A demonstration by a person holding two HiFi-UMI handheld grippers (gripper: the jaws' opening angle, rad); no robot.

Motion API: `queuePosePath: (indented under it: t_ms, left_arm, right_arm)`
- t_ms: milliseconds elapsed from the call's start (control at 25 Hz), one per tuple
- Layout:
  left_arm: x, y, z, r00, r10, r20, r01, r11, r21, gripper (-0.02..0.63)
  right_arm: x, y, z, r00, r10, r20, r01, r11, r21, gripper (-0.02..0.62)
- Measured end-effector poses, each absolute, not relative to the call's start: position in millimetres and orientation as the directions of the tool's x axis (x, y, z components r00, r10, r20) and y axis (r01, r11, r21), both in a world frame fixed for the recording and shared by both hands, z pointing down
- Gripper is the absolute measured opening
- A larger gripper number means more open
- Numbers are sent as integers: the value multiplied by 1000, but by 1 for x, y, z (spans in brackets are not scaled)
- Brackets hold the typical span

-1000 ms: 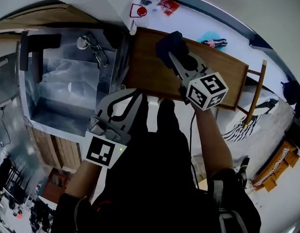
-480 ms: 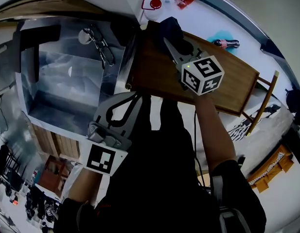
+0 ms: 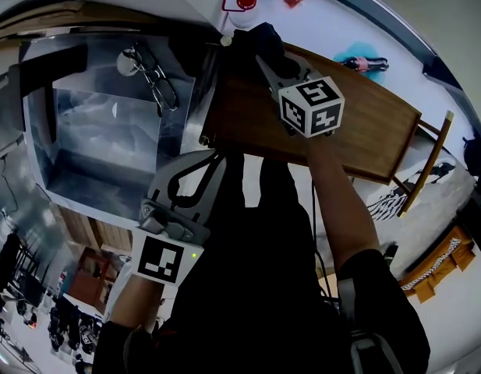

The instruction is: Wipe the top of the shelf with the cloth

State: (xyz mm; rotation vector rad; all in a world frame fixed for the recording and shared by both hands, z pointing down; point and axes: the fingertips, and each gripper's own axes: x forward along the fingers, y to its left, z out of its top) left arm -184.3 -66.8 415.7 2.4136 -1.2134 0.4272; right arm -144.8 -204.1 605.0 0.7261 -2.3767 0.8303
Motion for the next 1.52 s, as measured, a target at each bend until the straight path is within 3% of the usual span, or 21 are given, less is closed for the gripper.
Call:
queuePosePath:
  t_ms: [1520]
  left_arm:
    - [-9, -79, 398, 703, -557, 443, -677, -715, 174, 23]
  right_arm:
    - [99, -190, 628, -538, -433, 723, -824, 451, -343, 46]
